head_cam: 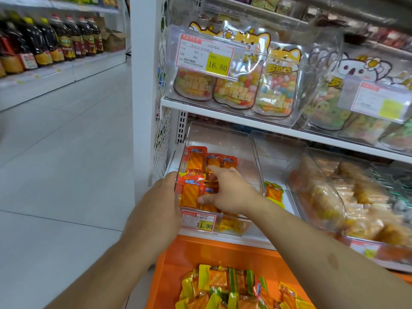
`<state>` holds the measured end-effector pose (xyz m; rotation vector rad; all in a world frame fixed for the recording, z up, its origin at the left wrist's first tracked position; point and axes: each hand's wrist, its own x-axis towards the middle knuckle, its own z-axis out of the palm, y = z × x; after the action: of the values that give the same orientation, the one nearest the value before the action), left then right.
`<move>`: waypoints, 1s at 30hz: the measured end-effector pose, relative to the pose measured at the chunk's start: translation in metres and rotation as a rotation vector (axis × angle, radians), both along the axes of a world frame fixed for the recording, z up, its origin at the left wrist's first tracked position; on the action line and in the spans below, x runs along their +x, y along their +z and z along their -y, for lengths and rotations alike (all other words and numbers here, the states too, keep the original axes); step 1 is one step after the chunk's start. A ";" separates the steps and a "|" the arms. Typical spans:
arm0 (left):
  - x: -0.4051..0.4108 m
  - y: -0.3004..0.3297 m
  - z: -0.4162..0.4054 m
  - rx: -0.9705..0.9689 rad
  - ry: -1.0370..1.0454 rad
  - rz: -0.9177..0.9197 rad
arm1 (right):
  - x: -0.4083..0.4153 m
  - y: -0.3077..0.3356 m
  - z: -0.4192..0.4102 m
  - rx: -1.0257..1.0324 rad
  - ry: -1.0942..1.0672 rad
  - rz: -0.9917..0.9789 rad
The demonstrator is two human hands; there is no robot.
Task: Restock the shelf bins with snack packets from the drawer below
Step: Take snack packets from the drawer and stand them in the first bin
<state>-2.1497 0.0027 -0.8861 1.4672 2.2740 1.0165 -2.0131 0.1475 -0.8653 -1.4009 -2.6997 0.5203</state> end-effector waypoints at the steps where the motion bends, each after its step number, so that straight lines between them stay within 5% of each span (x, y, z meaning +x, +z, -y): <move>1: 0.000 0.000 0.001 -0.003 0.001 -0.003 | 0.006 0.004 0.005 -0.004 -0.009 -0.025; 9: 0.021 0.022 0.028 0.059 -0.011 -0.176 | 0.075 0.038 0.073 0.141 0.137 -0.191; 14: 0.063 0.028 0.058 0.087 -0.141 -0.118 | 0.143 0.014 0.111 -0.033 0.055 -0.303; 17: 0.099 -0.007 0.073 -0.061 -0.316 -0.079 | 0.180 -0.022 0.130 -0.184 -0.070 -0.339; 25: 0.145 -0.139 0.089 -0.560 -0.483 -0.080 | 0.267 -0.149 0.135 -0.398 -0.198 0.045; 30: 0.147 -0.204 0.088 -0.700 -0.549 -0.092 | 0.314 -0.206 0.119 -0.455 -0.221 0.261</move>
<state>-2.0027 -0.0853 -1.0903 1.6503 1.8043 -0.0134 -1.6991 0.0289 -1.0712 -1.9751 -2.6696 1.0467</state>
